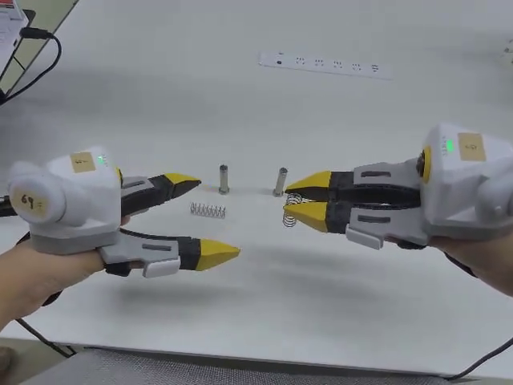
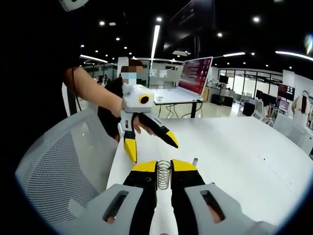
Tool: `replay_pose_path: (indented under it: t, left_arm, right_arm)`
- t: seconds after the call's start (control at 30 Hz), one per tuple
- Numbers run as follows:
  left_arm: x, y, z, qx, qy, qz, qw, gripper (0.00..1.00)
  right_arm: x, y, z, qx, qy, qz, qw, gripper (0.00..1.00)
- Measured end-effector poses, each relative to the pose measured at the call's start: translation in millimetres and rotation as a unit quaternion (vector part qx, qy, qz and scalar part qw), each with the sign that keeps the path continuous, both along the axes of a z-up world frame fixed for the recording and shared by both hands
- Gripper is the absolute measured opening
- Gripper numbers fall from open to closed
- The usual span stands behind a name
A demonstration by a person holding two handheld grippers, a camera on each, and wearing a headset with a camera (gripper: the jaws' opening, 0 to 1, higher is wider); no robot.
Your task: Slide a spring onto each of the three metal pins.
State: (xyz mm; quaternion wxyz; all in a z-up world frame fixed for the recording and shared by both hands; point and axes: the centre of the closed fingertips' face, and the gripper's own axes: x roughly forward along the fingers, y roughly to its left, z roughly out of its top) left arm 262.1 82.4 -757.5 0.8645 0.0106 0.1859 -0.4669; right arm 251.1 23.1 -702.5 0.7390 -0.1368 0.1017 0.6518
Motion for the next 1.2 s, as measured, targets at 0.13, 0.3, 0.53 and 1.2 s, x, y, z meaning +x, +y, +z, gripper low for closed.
replay_pose_path:
  t: [0.13, 0.3, 0.53, 1.2]
  left_arm:
    - [3.2, 5.7, -0.4, 0.005, -0.005, 0.013, 0.9999, 0.74]
    - [4.3, 12.7, -2.3, 0.007, -0.004, 0.028, 0.9996, 0.84]
    - [2.6, 21.5, -6.5, 0.008, 0.003, 0.043, 0.999, 0.96]
    - [4.3, 30.9, -8.4, 0.011, 0.006, 0.056, 0.9984, 0.98]
  right_arm:
    - [1.9, -1.0, -0.1, 0.0, 0.0, -0.003, 1.0, 0.07]
    - [5.2, -3.4, -1.7, -0.001, 0.001, -0.011, 0.9999, 0.07]
    - [9.9, -6.4, -4.9, -0.004, 0.001, -0.02, 0.9998, 0.07]
    - [23.8, -10.6, -8.5, -0.006, 0.001, -0.043, 0.9991, 0.07]
